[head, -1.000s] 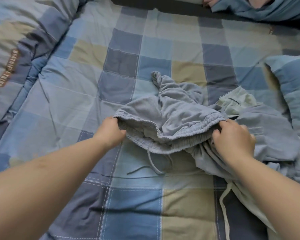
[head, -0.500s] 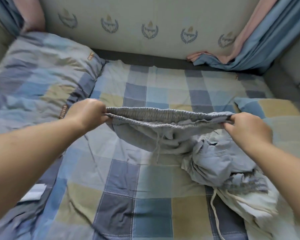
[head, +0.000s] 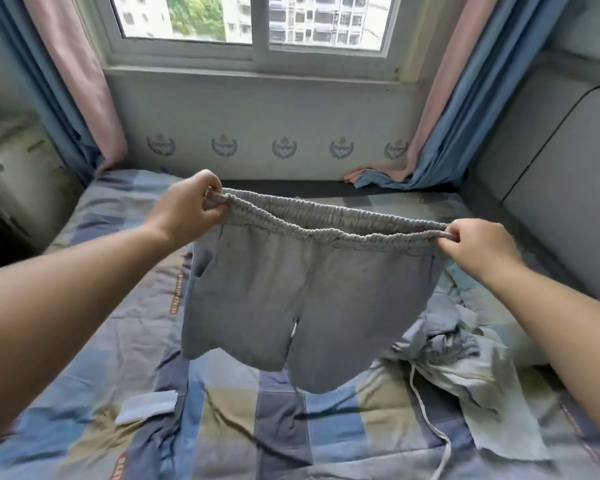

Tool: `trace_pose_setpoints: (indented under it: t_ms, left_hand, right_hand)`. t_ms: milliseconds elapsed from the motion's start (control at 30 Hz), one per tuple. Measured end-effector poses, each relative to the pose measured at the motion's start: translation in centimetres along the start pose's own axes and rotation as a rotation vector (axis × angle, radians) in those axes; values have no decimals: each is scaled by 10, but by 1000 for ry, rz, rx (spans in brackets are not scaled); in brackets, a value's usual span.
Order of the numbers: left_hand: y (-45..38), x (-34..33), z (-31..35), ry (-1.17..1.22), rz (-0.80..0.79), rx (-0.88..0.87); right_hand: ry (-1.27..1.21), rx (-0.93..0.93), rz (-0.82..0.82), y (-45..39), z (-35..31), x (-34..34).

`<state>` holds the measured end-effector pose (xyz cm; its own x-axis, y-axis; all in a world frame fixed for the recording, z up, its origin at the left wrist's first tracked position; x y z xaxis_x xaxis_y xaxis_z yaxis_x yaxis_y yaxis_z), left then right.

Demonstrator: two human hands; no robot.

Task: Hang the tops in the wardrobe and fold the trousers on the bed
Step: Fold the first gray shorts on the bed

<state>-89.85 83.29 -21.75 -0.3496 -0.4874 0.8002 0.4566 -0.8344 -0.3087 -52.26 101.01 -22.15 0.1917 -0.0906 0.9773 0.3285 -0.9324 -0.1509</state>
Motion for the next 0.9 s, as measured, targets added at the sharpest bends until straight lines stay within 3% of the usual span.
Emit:
trace_pose_setpoints:
  t_ms: [167,367,700,900]
  left_hand:
    - [44,44,4,-17,-33,-55]
    - [119,75,-5,8,-19,42]
    - [303,101,16,24,130,97]
    - [337,118,26,89,225,118]
  right_hand:
    - [-175,50,109,60,-6,29]
    - [-237,128,26,139,-11,40]
    - [-262,297,65,287,19,83]
    - [-301,314,162,313,28,110]
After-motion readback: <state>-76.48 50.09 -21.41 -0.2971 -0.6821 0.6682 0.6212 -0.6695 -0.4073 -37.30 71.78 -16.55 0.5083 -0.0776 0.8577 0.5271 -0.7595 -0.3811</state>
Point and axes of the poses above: each hand's wrist, its own y-axis away from the middle knuckle, its own x-axis out of the back of the hand, z = x × y, the point moved 5 cm from there along -y, towards the middle knuckle, and after that the axes turned 1 degree about -y, right-handed, at the moved point
